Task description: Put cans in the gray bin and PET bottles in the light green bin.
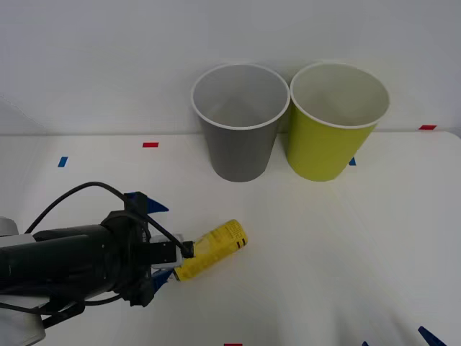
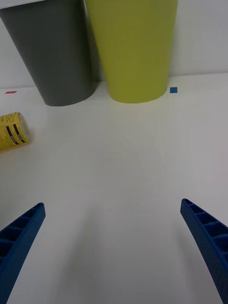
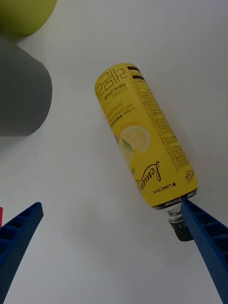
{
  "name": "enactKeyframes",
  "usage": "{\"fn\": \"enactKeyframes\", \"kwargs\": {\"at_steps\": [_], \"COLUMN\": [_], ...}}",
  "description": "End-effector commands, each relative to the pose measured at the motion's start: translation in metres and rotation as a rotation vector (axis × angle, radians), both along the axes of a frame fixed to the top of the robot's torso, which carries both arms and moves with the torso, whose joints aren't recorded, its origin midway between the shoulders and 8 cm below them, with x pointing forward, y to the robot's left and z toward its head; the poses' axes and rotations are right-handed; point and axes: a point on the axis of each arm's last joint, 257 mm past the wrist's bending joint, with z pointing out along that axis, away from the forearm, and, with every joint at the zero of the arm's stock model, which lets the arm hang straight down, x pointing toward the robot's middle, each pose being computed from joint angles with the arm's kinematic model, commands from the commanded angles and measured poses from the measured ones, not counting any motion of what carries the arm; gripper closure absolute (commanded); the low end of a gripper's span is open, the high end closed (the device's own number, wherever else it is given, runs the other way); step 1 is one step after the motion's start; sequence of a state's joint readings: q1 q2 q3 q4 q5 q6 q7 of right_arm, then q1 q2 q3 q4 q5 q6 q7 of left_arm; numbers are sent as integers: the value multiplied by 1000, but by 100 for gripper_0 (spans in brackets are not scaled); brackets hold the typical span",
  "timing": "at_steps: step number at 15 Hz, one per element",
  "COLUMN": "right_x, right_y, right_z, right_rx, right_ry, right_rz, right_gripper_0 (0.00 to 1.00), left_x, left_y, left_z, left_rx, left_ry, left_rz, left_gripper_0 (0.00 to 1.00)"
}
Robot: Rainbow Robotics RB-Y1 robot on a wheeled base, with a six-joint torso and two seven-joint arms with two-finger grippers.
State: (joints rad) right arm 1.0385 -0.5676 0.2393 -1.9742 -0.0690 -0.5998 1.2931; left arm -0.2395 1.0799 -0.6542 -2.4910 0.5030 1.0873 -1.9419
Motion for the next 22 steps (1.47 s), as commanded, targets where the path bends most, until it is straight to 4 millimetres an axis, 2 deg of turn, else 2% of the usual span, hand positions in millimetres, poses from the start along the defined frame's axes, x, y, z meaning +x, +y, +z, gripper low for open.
{"fn": "enactKeyframes", "kwargs": {"at_steps": [1,5,12,16,22], "right_x": [0,0,0,0,0], "right_y": [0,0,0,0,0], "right_z": [0,0,0,0,0], "right_rx": [0,0,0,0,0], "right_ry": [0,0,0,0,0], "right_rz": [0,0,0,0,0], "right_gripper_0": [1,1,1,1,1], "left_x": [3,12,8,10,2], "left_y": [-11,-33,-75,-75,-93], "left_z": [-2,-10,-2,-2,-13], "left_rx": [51,9,-16,-92,-238], "left_ry": [19,109,123,168,275], "left_rz": [-33,-29,18,113,207], "left_gripper_0": [0,0,0,0,0]}}
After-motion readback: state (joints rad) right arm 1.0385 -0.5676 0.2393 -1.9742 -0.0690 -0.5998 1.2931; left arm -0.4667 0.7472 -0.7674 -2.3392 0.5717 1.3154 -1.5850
